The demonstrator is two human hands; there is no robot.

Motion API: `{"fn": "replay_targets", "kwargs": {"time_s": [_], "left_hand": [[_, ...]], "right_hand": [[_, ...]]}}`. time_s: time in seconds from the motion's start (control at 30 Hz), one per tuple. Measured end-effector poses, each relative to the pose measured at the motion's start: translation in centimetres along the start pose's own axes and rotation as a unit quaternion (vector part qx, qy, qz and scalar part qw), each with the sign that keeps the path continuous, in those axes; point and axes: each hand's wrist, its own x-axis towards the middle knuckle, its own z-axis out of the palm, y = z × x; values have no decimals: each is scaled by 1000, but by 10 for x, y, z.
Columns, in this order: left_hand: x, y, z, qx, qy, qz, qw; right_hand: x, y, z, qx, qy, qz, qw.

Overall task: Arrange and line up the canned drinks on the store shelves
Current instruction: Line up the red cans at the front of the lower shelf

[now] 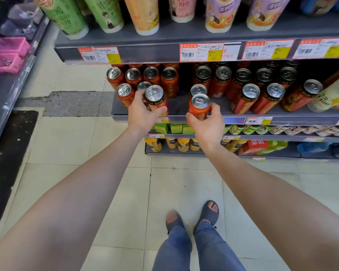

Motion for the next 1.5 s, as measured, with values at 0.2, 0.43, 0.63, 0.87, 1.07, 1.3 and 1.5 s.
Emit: {"fn": "replay_targets", "kwargs": {"time_s": [0.2, 0.43, 0.63, 0.87, 1.07, 1.3, 1.5], "left_hand": [[2, -9, -25, -3, 14, 1, 1000], [4, -32, -56, -12, 9, -8, 1000], [2, -41, -75, 5, 9, -14, 1000], [0, -47, -85, 21, 6, -15, 1000], [-1, -47, -88, 23, 6, -15, 1000], [-5, -41, -85, 12, 4, -4, 1000], [-8, -36, -76, 7, 0, 6, 1000]], "right_hand": [[-10, -21, 30, 4, -39, -19, 999], [-6, -39, 70, 15, -47, -10, 999], [12, -49, 89, 20, -41, 8, 999], [25, -53, 106, 4, -64, 26, 998], [30, -46, 116, 0, -62, 60, 996], [34, -38, 118, -20, -74, 41, 996], [36, -38, 114, -1, -99, 70, 993]]}}
